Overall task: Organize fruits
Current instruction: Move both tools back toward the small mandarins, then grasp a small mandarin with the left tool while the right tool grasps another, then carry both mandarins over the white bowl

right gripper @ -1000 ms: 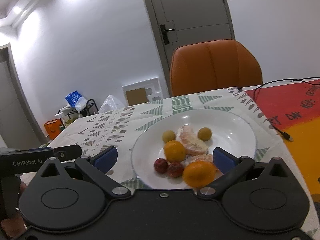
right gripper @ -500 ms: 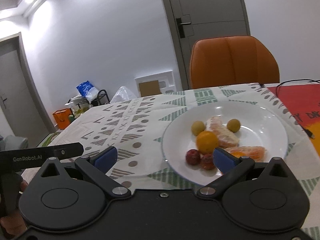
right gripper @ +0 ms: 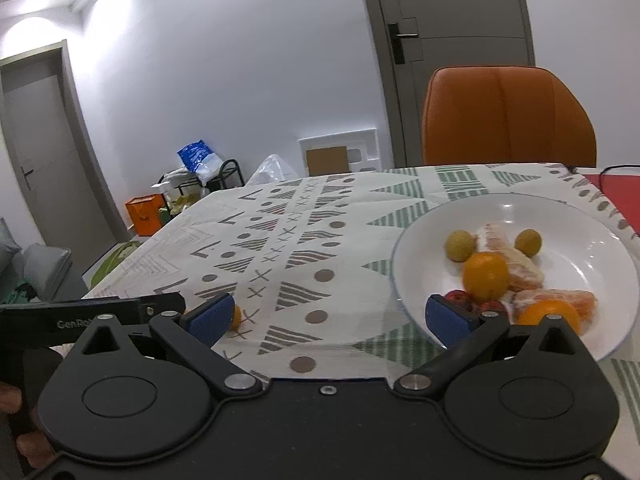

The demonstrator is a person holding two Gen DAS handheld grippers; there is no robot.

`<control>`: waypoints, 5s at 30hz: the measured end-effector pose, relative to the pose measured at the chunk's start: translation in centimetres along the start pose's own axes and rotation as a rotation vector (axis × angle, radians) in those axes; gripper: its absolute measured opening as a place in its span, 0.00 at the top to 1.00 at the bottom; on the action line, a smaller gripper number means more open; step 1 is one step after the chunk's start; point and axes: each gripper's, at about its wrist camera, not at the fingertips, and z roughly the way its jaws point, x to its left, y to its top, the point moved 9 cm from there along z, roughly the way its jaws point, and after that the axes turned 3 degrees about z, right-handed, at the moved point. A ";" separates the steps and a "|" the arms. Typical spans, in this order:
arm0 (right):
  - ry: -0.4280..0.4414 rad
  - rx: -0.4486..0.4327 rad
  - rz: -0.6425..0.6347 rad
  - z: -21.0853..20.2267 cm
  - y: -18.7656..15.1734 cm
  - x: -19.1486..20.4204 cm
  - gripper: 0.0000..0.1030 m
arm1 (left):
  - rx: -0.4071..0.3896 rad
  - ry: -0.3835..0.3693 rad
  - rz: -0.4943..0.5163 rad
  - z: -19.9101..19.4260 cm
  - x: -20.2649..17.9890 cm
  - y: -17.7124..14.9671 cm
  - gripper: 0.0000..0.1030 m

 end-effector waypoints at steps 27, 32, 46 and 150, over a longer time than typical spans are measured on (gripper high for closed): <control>0.048 0.062 -0.078 3.4 -0.4 3.9 0.00 | 0.023 -0.052 -0.015 2.3 0.8 -1.3 0.79; 0.072 0.071 -0.094 4.1 -0.7 5.1 0.06 | 0.015 -0.028 -0.041 1.8 2.4 -0.9 0.79; 0.107 0.105 -0.129 6.4 -1.2 8.0 0.12 | -0.008 0.007 -0.075 0.5 5.8 -0.3 0.79; -0.141 -0.075 0.195 -3.8 1.5 -16.7 0.79 | -0.052 -0.236 0.260 3.0 -20.6 3.0 0.73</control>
